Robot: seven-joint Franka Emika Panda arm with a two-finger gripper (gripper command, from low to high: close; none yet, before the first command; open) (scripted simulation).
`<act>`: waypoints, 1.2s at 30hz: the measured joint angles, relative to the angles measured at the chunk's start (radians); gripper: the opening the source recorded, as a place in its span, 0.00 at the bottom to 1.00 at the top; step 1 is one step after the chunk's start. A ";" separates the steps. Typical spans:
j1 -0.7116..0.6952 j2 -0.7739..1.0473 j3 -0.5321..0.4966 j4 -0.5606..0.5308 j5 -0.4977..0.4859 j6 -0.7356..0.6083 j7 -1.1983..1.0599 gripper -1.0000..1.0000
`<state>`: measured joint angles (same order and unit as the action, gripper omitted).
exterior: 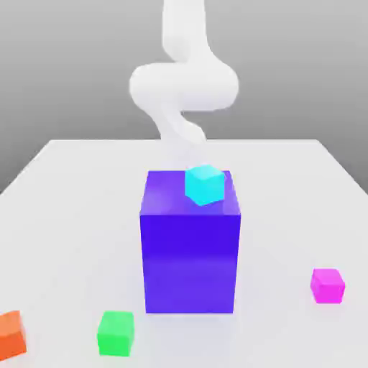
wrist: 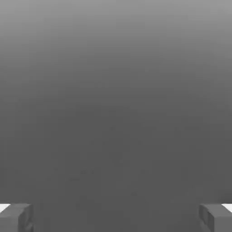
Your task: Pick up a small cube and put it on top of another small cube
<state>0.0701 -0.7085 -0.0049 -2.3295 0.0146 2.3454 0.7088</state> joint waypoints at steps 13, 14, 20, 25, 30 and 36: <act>0.303 0.478 0.054 -0.153 0.073 0.236 -0.474 0.50; 0.324 0.514 0.060 -0.165 0.072 0.255 -0.505 0.50; 0.443 0.731 0.125 -0.236 0.024 0.364 -0.663 0.50; 0.496 0.913 0.126 -0.272 -0.090 0.466 -0.704 0.50; 0.524 1.082 0.087 -0.243 -0.167 0.597 -0.655 0.00; 0.527 1.094 0.083 -0.240 -0.172 0.605 -0.650 0.00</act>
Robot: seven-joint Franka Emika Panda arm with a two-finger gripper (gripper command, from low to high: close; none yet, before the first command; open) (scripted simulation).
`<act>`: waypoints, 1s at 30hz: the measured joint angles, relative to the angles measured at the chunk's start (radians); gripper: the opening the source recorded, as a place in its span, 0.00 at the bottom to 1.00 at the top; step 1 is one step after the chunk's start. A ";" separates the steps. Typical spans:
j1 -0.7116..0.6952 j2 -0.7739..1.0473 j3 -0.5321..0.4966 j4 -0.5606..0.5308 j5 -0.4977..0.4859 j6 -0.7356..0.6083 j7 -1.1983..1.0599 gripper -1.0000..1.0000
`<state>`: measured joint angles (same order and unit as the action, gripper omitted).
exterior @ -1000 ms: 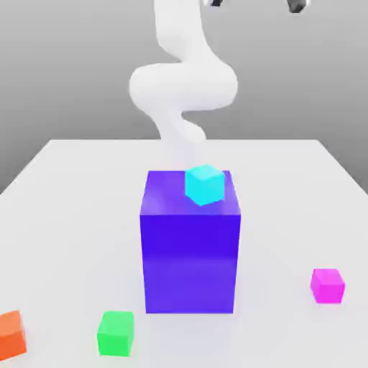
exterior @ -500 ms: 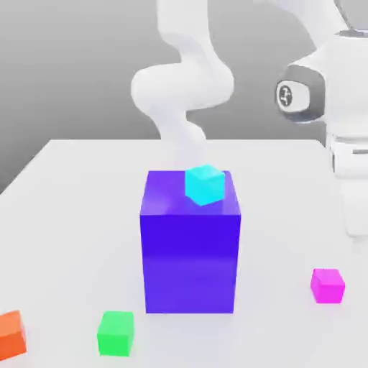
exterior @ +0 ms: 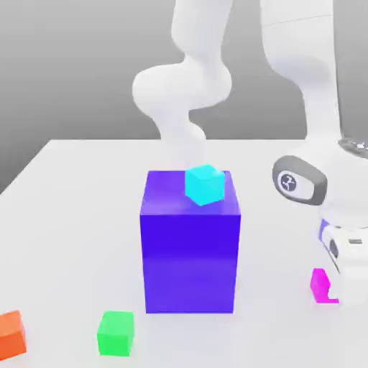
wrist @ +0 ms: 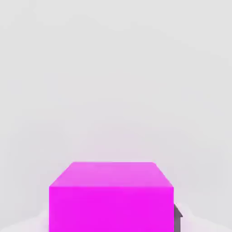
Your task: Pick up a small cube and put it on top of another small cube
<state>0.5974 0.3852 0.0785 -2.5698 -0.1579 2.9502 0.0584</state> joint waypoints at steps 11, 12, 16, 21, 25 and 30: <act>-0.098 -0.227 -0.023 -0.032 0.125 -0.192 0.075 0.00; -0.112 -0.232 -0.045 -0.029 0.132 -0.199 0.113 0.00; -0.169 -0.247 -0.135 -0.017 0.161 -0.226 0.266 0.00; -0.243 -0.264 -0.250 -0.001 0.190 -0.261 0.465 0.00; -0.313 -0.277 -0.335 0.011 0.205 -0.288 0.629 0.00; -0.412 -0.293 -0.435 0.027 0.220 -0.322 0.837 0.00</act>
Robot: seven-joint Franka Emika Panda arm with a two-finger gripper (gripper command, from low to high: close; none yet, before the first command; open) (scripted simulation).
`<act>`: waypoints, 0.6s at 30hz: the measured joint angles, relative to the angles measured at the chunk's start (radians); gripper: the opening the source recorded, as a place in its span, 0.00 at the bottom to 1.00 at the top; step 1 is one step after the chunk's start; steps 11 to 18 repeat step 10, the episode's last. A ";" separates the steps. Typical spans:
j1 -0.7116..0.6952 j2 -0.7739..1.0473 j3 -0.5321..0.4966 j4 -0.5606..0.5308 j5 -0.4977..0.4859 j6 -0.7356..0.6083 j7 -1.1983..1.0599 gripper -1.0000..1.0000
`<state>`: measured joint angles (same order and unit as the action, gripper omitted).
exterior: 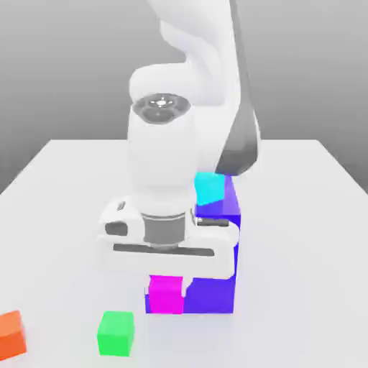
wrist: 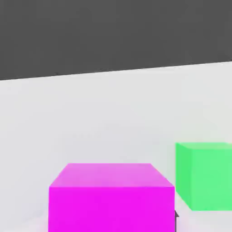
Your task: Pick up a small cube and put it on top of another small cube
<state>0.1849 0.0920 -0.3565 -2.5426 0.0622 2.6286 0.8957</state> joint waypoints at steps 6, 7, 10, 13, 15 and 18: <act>-0.068 0.132 0.020 0.017 0.125 0.103 0.006 0.00; -0.083 0.164 0.040 0.020 0.152 0.131 -0.013 1.00; -0.083 0.164 0.040 0.020 0.152 0.131 -0.013 1.00; -0.083 0.164 0.040 0.020 0.152 0.131 -0.013 1.00; -0.083 0.164 0.040 0.020 0.152 0.131 -0.013 1.00; -0.083 0.164 0.040 0.020 0.152 0.131 -0.013 1.00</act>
